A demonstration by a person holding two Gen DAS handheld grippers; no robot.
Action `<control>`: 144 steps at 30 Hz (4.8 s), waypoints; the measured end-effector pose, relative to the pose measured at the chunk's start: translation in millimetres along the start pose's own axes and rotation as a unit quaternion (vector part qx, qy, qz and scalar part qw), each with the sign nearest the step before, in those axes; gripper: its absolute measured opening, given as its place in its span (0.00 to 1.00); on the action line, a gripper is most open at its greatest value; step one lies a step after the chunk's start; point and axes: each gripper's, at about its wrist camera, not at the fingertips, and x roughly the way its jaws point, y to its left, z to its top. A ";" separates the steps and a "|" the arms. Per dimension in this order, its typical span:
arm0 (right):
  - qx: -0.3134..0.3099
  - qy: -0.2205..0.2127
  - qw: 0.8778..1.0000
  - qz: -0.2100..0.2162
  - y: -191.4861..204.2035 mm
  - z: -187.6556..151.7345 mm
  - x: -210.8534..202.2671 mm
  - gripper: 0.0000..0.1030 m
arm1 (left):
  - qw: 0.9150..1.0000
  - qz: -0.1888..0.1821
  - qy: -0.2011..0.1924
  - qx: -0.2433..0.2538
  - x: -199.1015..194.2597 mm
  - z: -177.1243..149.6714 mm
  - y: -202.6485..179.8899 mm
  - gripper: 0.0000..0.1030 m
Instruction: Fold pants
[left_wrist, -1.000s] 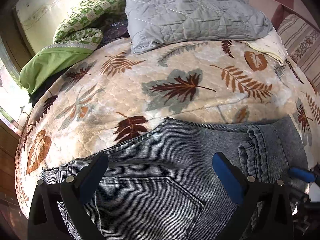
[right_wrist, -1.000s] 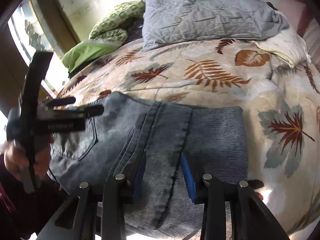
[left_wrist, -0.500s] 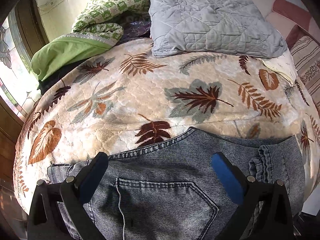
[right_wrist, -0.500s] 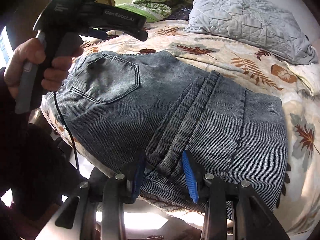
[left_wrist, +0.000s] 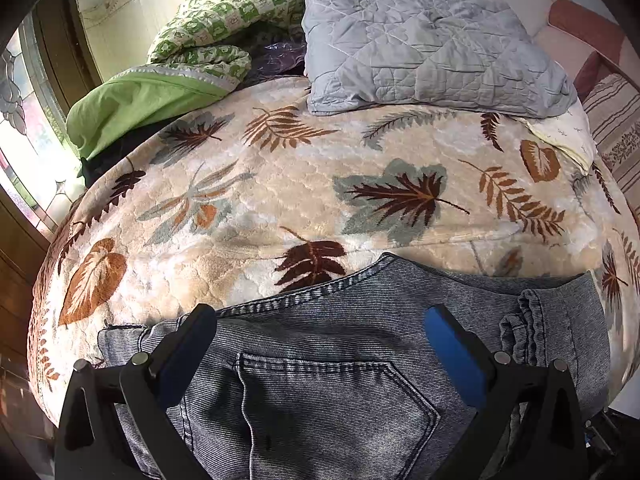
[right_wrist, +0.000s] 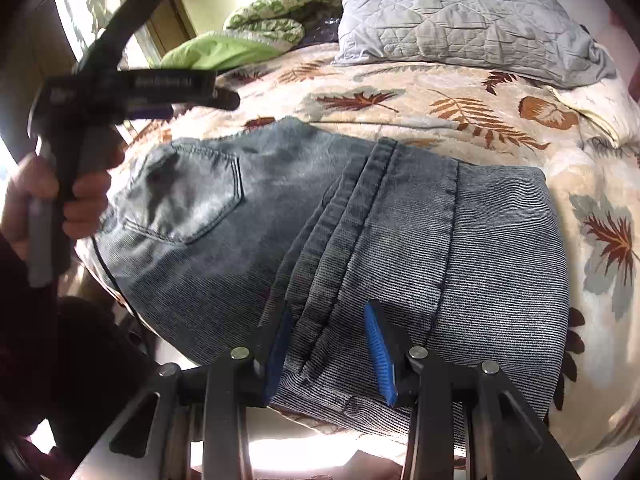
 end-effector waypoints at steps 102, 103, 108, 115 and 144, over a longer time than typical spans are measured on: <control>0.027 -0.088 0.993 0.074 14.5 11.8 -28.5 0.40 | 0.913 -0.200 0.020 -0.355 -34.2 -162.9 187.0 0.19; 0.028 -0.087 0.993 0.076 14.2 11.6 -27.7 0.40 | 0.920 -0.196 0.008 -0.338 -40.4 -158.5 183.2 0.18; 0.048 -0.071 0.989 0.124 17.9 24.6 -15.5 0.37 | 0.942 -0.182 -0.026 -0.281 -64.4 -139.9 167.1 0.17; 0.079 -0.023 0.985 0.149 42.3 53.7 35.2 0.26 | 0.947 -0.181 -0.038 -0.262 -79.4 -130.4 159.9 0.17; 0.136 -0.057 0.960 0.238 10.6 57.3 12.7 0.26 | 0.980 -0.129 -0.050 -0.146 -107.4 -73.7 75.4 0.13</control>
